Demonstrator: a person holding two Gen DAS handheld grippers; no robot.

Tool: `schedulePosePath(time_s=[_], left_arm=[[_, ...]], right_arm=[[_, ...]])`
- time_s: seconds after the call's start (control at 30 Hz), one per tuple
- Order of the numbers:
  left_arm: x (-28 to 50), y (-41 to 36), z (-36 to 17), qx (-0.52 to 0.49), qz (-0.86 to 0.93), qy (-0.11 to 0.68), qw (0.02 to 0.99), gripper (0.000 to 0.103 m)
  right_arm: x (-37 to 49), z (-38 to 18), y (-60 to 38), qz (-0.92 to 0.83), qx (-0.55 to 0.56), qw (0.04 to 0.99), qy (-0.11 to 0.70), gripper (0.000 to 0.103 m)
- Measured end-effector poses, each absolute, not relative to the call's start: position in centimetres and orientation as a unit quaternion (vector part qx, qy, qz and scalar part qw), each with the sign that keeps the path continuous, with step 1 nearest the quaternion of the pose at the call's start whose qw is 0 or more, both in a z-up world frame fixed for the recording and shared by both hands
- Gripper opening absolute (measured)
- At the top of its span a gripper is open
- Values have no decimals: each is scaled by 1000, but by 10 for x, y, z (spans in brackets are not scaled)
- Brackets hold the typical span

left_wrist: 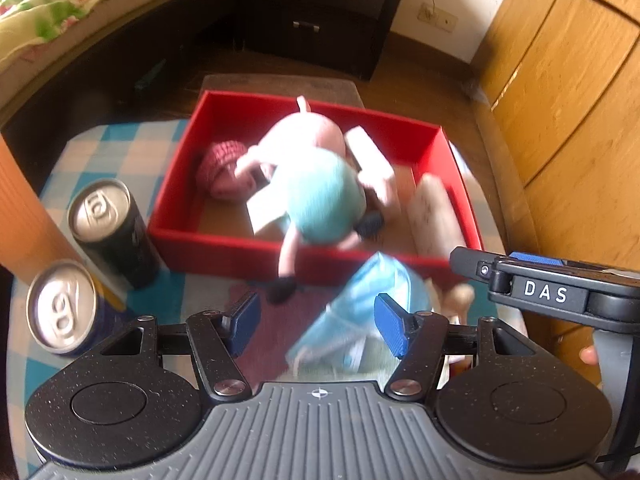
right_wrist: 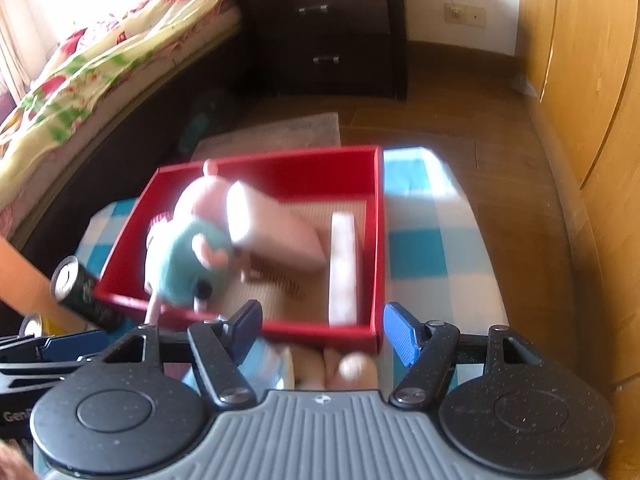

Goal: Organize soft objects
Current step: 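Move left tool to the white towel while right tool approaches the striped sock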

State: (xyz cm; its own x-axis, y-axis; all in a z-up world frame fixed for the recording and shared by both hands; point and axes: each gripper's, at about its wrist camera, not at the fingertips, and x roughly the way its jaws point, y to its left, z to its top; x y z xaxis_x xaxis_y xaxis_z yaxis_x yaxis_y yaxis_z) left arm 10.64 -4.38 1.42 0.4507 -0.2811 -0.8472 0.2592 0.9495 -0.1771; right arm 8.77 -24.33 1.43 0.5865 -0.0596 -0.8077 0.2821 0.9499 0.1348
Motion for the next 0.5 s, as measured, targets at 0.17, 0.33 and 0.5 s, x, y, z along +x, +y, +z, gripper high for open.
schedulePosePath(time_s=[0.17,0.33,0.5], left_arm=[[98,-46,13,-6,-160,502,850,63],[97,-47,14,-1,-157,499,852,63],[94,-50,12,10,-156,498,853,64]], right_arm=[[75,9,-235,-89,117,880,452,45],[70,6,-233,-91,114,877,457,46],[65,7,-231,-90,116,878,456,46]])
